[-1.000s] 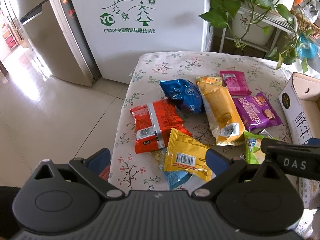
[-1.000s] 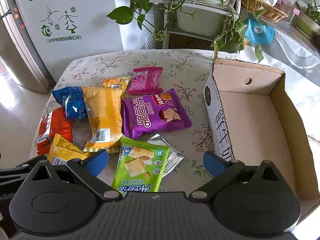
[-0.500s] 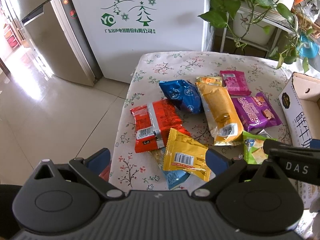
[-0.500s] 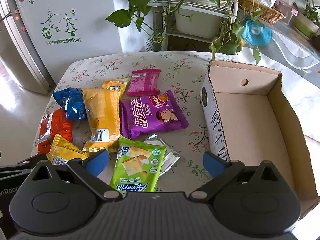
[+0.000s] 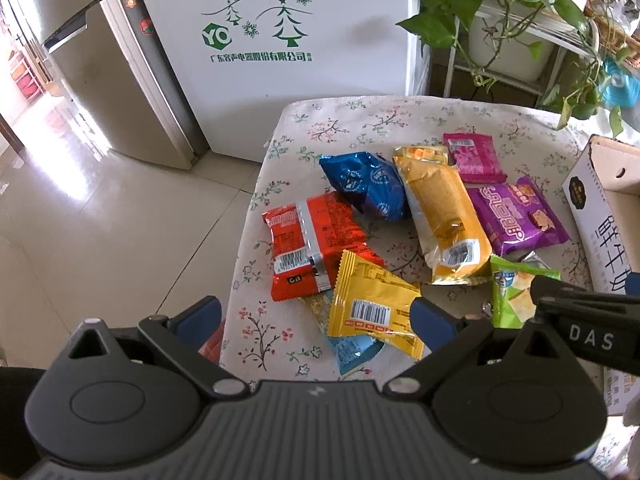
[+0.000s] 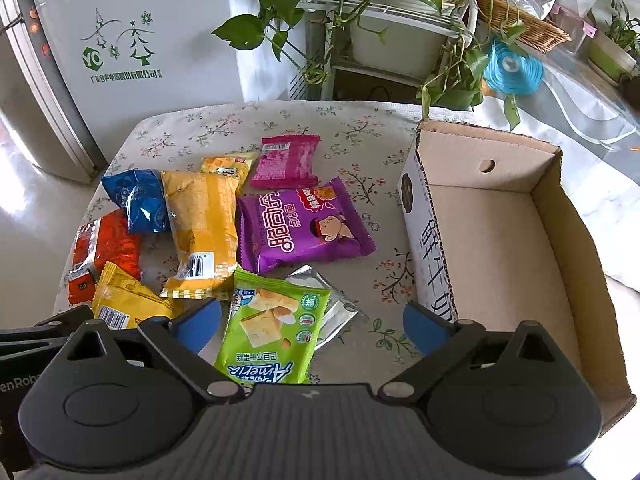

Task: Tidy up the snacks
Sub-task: 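Move right tool toward green cracker pack while left tool approaches yellow pack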

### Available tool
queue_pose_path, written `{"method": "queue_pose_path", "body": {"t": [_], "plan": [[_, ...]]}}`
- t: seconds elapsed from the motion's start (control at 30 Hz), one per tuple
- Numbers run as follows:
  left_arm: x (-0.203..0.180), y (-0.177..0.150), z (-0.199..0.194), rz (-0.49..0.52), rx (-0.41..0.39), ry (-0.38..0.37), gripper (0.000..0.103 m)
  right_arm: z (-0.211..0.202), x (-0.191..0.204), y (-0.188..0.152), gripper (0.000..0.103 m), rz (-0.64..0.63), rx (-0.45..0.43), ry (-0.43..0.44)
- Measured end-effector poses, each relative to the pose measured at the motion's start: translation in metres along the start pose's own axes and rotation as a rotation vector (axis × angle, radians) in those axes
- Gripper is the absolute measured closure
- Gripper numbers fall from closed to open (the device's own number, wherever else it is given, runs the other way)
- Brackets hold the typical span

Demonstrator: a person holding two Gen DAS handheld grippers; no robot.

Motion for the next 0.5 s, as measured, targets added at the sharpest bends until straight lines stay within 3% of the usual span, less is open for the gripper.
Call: {"method": "queue_pose_path", "body": {"t": [0.5], "plan": [[0.0002, -0.0048, 0.0073, 0.012, 0.019, -0.021, 0.005, 0.0050, 0.0053, -0.0031, 0.004, -0.021, 0.007, 0.000]]}}
Point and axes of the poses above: each gripper's, at about its wrist camera, not at the fingertips, and z roughly the way its jaws point, x to its left, y to its top, the point moved 9 cm from there along z, roughly the way its jaws point, and after that the axes turned 9 degrees about -x, right-handed, at the moved point
